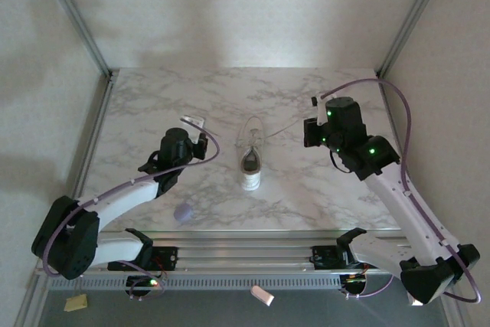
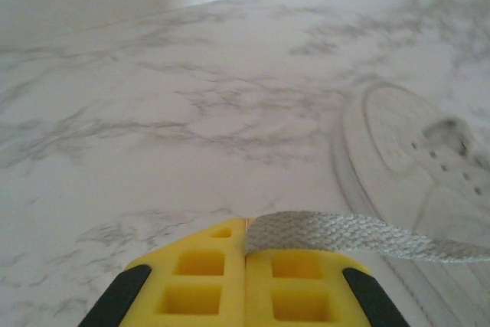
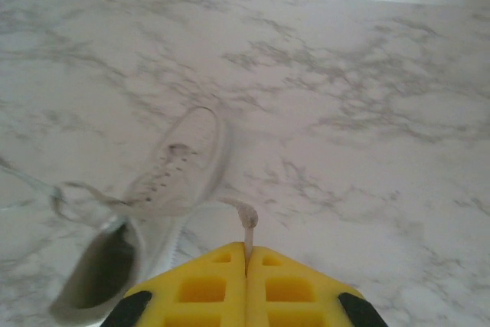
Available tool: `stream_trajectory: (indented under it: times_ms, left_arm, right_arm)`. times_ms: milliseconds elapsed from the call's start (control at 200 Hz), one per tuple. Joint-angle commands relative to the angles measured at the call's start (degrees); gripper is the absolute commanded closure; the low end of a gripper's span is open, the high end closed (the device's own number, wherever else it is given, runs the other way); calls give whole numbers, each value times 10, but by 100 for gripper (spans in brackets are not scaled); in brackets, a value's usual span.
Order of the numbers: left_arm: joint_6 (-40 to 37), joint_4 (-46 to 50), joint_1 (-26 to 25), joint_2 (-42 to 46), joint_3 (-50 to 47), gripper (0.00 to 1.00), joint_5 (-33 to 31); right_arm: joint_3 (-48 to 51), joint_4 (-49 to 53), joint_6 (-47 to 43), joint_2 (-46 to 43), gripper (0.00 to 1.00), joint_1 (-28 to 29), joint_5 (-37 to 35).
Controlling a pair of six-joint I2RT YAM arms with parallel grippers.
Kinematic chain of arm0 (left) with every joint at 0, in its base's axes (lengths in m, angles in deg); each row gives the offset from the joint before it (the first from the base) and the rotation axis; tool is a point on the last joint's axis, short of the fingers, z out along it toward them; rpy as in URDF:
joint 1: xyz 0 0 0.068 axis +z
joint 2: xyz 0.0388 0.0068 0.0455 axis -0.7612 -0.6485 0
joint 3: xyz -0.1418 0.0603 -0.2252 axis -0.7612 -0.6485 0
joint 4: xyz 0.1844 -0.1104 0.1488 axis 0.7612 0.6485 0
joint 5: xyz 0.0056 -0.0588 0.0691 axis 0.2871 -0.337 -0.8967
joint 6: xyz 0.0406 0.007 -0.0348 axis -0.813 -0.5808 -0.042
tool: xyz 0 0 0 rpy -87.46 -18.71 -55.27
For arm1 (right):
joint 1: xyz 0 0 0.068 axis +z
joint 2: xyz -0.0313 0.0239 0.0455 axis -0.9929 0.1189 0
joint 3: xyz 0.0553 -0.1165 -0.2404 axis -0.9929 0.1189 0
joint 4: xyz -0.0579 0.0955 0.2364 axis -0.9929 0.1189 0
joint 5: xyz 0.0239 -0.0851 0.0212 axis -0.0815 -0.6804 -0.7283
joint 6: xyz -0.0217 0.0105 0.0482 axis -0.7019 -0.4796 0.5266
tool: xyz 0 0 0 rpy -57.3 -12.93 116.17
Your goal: Tie the shoes
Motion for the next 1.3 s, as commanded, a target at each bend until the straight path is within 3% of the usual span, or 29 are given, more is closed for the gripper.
stream_trajectory:
  times_ms: [0,410,681,1106,1296]
  left_arm:
    - [98,15,5,13,16,100,-69]
    - [149,20,35,17,16,100,-20]
    - [182,51,56,-5,30,100,-75]
    - [193,70,95,-25,88,100,-160]
    - [190,79,100,-47,102,100,-147]
  right_arm:
    - [37,12,21,8,100,-29,-28]
    - [196,-54,95,-25,100,-184,-23]
    - [265,-74,119,-27,100,-247,-66]
    - [304,-111,118,-45,100,-331,-72]
    - [308,-136,132,-25,100,-349,-85]
